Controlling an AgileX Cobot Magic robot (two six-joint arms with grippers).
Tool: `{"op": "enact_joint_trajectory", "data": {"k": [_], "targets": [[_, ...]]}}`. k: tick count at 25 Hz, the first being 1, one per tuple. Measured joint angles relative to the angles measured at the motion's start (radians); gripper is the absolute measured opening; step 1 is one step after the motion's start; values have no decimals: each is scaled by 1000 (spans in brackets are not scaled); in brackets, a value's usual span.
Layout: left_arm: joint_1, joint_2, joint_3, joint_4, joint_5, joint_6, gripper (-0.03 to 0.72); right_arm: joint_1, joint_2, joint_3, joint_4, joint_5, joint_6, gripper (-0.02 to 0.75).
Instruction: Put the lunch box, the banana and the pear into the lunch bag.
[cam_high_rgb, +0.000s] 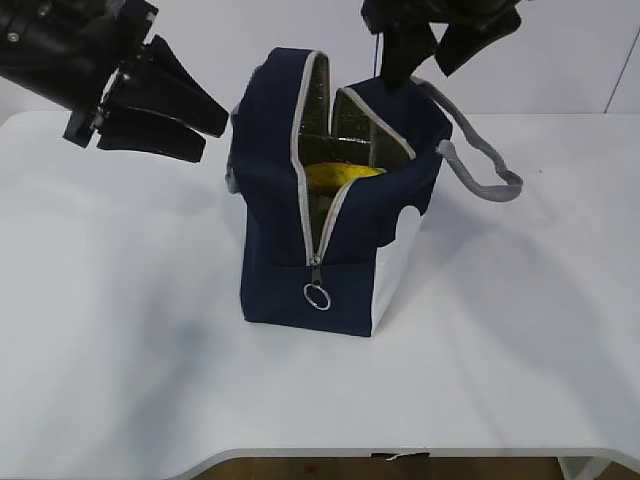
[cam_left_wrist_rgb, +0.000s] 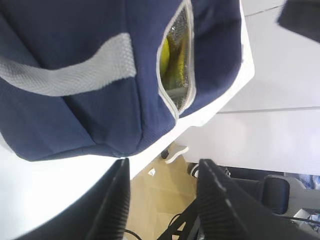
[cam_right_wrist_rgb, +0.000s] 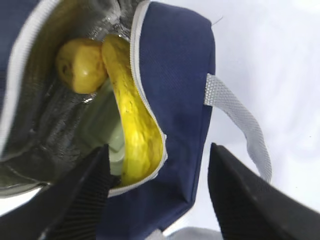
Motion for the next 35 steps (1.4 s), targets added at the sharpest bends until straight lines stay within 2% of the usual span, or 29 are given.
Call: {"op": "enact_joint_trajectory", "data": {"k": [5,9,17,23,27,29,35], "targets": [[0,-14,0,0,29,0,321,0,-54,0,54,2,0,494],[0,-42,0,52,31,0,284,0,-99,-2,100,4,2,494],[-38,-134,0,385,48,-89,272,0,-115,-20,121,8,2,494],[-42,-178,0,424,55,-108,256,11,-143,0,132,10,2,468],[-42,-181,0,426,55,-118,252,27,-224,104,132,10,-7,442],[-42,-181,0,426,55,-122,250,31,-275,206,132,-16,-34,434],[-42,-181,0,426,55,-132,244,31,-474,540,132,-228,-159,424]]}}
